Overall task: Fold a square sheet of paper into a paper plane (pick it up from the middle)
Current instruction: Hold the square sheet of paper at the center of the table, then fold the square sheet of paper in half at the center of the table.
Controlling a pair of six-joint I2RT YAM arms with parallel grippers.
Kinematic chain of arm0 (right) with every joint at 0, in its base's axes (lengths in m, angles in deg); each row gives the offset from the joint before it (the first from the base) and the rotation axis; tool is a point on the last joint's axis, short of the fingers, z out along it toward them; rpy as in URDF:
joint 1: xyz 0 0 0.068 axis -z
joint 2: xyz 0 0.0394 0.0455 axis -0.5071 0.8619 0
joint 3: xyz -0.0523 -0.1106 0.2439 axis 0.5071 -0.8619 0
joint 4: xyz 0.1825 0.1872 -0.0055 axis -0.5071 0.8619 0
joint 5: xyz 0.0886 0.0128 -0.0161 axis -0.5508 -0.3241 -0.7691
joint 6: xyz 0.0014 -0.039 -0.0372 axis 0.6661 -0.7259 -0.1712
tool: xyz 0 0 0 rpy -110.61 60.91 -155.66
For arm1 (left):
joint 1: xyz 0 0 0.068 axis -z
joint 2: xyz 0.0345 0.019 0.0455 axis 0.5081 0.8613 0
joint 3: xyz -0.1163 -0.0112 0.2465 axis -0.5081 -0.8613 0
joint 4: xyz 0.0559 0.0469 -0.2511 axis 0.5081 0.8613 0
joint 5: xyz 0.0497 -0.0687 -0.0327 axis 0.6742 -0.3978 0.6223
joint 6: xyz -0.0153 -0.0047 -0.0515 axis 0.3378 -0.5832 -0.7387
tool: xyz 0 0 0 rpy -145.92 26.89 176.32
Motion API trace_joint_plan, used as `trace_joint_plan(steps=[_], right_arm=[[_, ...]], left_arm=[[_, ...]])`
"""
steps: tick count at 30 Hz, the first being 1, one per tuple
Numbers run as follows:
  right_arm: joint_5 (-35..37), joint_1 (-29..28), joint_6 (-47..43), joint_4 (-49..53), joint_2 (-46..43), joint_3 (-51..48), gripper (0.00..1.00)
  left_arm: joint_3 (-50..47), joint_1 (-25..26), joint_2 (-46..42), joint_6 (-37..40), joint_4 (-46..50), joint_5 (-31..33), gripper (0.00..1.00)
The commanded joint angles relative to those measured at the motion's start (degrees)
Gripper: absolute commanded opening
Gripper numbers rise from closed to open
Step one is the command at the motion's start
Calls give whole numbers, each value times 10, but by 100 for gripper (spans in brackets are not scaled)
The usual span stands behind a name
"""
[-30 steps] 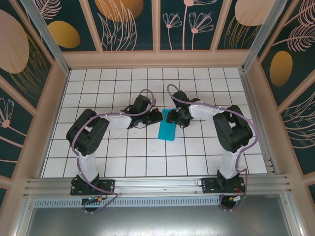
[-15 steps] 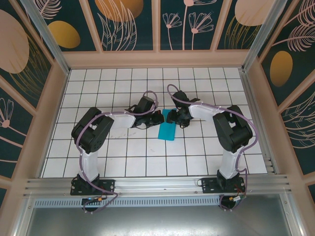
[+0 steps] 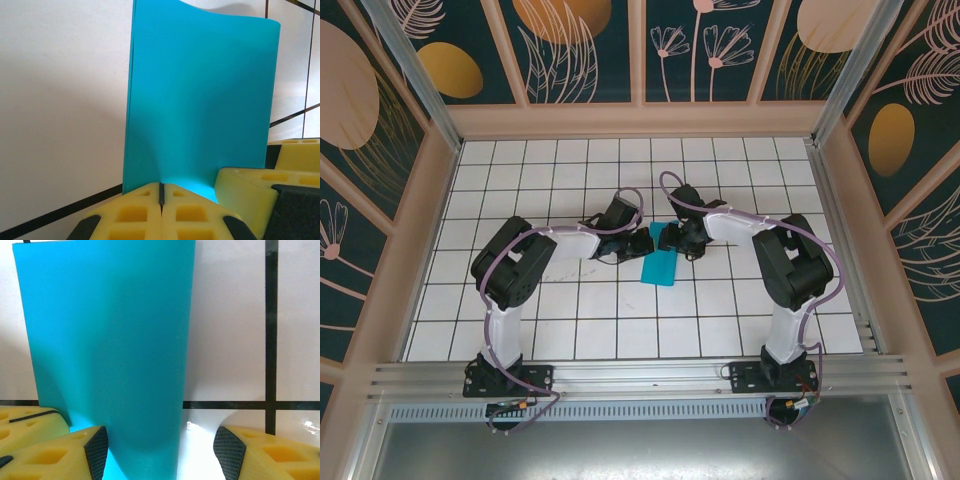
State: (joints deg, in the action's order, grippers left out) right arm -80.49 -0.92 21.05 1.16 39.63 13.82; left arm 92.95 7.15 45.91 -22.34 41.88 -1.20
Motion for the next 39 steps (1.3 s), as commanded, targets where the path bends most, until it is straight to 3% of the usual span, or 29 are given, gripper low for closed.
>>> trace_joint_plan(steps=[1, 9, 14, 17, 20, 22, 25, 39], right_arm=[[29, 4, -2, 14, 36, -17, 66], [30, 14, 11, 2, -34, 21, 71], [-26, 40, 41, -77, -139, -43, 71], [-138, 54, 67, -184, -189, -120, 49], [-206, 54, 98, -257, -199, -171, 27], [-217, 54, 109, -269, -194, -184, 13], [-238, 55, 120, -301, -178, -201, 2], [-258, 62, 111, -336, -111, -225, 0]], left_arm=[[9, 3, 19, 9, 26, 9, 0], [-3, 4, 20, 13, 32, 20, 0], [-5, 4, 21, 13, 31, 21, 0], [-5, 4, 23, 13, 30, 19, 0], [-5, 4, 25, 13, 30, 20, 0], [-4, 4, 28, 13, 30, 19, 0], [-2, 4, 30, 13, 30, 17, 0], [1, 4, 37, 15, 33, 16, 0]])
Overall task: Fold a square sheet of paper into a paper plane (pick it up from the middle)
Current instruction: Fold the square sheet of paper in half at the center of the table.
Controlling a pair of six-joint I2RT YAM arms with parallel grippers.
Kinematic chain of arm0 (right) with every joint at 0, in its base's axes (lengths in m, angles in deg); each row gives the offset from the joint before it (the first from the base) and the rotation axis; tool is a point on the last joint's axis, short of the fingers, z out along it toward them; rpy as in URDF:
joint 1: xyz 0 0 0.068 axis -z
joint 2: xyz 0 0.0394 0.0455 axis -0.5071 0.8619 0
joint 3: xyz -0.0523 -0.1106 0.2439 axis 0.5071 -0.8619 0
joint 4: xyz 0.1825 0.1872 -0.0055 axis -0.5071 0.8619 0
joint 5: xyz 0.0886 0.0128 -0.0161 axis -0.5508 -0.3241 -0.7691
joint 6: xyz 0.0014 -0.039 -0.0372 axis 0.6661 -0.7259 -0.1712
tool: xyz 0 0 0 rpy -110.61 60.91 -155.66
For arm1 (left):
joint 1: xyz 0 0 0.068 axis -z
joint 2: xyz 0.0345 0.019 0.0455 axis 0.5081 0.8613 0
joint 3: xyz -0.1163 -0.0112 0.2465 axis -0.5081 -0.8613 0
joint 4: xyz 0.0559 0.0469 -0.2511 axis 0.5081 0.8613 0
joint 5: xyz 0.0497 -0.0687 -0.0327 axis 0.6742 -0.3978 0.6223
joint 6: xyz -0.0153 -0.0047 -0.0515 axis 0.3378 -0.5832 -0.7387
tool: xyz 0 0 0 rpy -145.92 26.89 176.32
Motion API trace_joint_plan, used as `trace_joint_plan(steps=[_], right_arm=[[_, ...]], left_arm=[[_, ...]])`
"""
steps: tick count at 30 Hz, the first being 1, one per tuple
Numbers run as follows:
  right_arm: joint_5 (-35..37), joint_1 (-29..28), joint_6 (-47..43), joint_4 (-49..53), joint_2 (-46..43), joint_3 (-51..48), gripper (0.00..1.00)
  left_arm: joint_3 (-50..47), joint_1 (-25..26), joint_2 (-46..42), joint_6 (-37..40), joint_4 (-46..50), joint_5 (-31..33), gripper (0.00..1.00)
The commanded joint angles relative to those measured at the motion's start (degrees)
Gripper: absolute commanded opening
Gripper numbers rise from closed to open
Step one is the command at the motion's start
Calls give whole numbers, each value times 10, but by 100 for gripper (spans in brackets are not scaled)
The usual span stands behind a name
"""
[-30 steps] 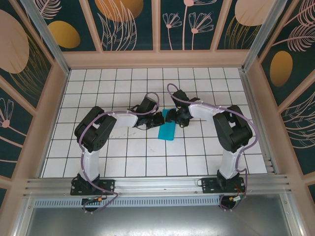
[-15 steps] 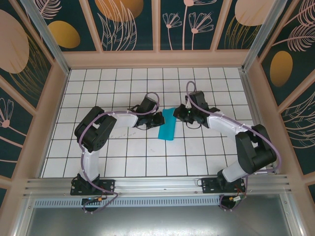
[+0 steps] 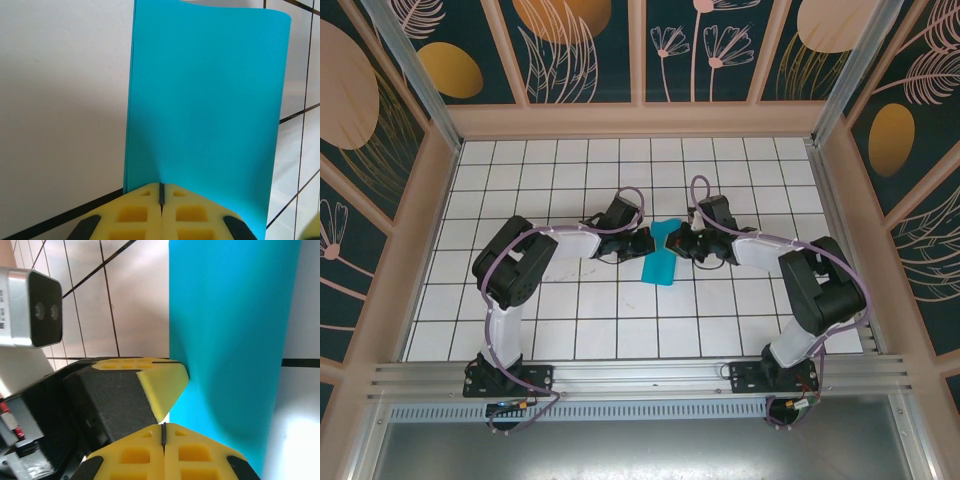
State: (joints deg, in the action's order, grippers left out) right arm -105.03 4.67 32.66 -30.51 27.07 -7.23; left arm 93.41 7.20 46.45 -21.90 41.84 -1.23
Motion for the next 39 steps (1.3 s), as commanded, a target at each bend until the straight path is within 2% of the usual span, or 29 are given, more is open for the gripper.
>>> trace_joint_plan(steps=[1, 16, 22, 27, 29, 39], right_arm=[[-15, 9, -6, -23, 18, -20, 0], [1, 39, -28, -40, 43, -99, 0], [-13, 38, -27, -25, -12, -86, 1], [-52, 37, -15, -62, -55, -108, 0], [-70, 36, -11, -79, -54, -117, 0], [-73, 30, -12, -104, -7, -145, 0]], left_arm=[[-4, 4, 31, 10, 33, 18, 0], [-4, 4, 31, 9, 34, 29, 0], [-2, 3, 31, 9, 35, 27, 0], [-4, 4, 31, 8, 35, 28, 0], [-3, 4, 30, 8, 35, 28, 0], [-1, 4, 31, 9, 34, 26, 0]])
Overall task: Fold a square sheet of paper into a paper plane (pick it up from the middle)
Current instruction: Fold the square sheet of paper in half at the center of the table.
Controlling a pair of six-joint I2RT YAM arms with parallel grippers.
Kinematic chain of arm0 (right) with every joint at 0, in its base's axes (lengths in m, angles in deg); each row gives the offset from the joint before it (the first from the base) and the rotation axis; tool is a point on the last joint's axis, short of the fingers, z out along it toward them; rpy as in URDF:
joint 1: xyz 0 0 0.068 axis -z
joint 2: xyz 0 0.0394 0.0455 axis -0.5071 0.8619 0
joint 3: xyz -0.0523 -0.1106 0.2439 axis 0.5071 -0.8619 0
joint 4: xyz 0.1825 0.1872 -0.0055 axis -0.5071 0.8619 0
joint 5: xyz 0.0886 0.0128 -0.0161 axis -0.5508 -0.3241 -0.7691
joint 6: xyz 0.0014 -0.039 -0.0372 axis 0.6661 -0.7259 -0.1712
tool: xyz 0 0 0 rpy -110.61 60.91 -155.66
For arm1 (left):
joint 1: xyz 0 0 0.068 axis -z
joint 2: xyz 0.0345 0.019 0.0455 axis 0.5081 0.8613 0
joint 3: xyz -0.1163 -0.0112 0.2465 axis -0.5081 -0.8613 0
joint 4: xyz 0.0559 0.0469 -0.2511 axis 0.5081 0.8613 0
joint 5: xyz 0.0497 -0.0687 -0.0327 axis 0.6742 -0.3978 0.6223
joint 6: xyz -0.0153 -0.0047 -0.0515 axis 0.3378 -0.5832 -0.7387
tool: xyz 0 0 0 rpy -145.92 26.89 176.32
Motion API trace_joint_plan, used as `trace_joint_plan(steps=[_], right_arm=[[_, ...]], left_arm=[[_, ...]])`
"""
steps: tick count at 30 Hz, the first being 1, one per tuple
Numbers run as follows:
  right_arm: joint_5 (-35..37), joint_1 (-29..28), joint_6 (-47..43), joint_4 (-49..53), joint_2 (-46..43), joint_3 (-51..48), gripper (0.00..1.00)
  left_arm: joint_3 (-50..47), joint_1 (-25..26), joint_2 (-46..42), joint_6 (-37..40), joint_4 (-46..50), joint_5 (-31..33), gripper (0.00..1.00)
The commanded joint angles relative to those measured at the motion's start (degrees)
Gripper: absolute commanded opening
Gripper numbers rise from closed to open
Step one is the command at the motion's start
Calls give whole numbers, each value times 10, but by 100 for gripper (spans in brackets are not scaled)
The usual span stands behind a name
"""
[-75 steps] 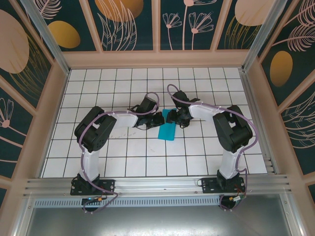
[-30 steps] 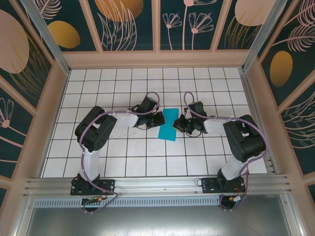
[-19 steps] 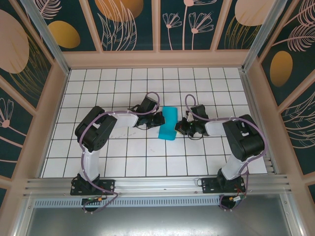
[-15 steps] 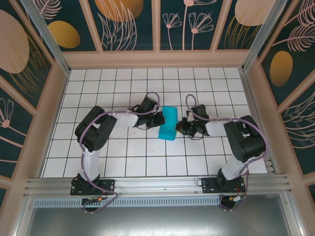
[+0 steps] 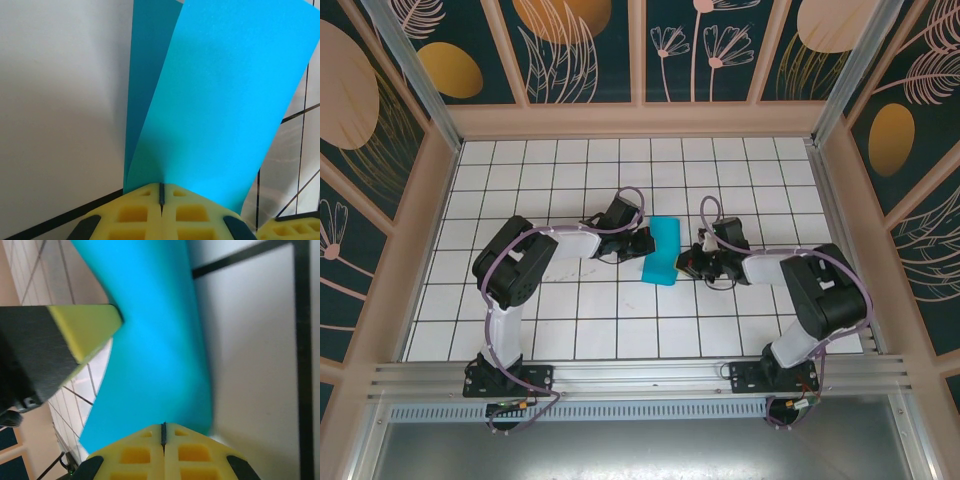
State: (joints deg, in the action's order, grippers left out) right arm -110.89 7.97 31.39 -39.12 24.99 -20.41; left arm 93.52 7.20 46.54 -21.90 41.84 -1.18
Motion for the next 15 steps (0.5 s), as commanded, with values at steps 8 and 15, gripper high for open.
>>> trace_joint_plan(steps=[8, 15], right_arm=[[29, -6, -19, 52, -9, 4, 0], [0, -22, 11, 10, -43, 17, 0]], left_arm=[[-3, 4, 29, 9, 35, 26, 0], [-1, 3, 31, 10, 36, 25, 0]])
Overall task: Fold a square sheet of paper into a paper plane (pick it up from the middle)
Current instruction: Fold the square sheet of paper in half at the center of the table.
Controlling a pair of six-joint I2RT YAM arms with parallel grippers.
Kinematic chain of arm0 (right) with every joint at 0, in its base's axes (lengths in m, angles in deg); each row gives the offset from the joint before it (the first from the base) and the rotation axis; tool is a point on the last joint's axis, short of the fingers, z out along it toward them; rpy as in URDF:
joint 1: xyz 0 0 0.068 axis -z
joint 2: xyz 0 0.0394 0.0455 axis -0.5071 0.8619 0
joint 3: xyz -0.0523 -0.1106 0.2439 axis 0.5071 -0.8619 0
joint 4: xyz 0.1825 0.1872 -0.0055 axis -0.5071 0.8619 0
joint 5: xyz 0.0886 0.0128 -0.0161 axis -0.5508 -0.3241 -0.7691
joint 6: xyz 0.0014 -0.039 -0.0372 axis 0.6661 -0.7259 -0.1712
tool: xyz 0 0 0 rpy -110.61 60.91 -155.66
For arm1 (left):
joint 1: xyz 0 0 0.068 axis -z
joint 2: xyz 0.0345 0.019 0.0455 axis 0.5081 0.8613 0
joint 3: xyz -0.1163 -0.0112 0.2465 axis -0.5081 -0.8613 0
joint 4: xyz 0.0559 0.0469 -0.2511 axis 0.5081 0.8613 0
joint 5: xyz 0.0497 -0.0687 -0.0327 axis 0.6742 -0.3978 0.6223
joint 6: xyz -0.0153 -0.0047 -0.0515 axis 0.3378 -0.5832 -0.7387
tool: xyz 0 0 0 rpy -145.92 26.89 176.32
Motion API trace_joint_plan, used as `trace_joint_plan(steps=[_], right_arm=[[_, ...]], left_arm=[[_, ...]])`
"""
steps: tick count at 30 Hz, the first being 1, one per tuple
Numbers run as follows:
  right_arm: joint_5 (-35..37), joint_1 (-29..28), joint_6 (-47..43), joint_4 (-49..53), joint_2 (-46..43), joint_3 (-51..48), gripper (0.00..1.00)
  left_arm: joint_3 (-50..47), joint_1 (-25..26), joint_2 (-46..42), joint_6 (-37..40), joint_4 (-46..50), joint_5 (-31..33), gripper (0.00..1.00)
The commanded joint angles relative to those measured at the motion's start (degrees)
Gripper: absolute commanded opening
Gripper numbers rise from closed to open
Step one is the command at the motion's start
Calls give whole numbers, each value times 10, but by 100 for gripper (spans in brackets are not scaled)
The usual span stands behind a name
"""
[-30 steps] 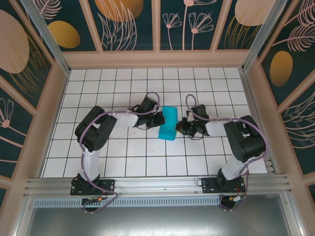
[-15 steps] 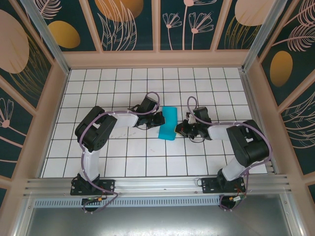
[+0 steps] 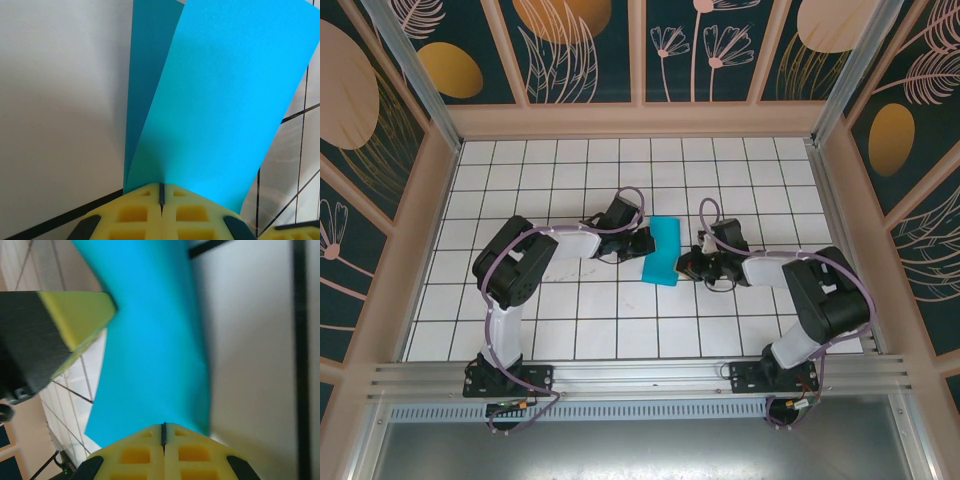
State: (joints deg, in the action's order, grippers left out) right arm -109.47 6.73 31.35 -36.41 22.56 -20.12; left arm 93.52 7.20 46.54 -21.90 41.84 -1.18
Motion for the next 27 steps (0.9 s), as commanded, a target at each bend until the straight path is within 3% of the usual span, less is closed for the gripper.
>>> trace_joint_plan(steps=[1, 13, 23, 27], right_arm=[[-15, -12, 13, -19, -15, 14, 0], [15, -27, -7, -5, 55, -7, 0], [-17, -27, 6, -25, -12, -8, 0], [-29, -33, 14, -47, 3, -26, 0]], left_arm=[[-1, 3, 31, 10, 35, 25, 0], [-3, 4, 33, 13, 37, 24, 0], [-2, 4, 33, 14, 38, 26, 0], [-2, 4, 34, 14, 38, 26, 0]])
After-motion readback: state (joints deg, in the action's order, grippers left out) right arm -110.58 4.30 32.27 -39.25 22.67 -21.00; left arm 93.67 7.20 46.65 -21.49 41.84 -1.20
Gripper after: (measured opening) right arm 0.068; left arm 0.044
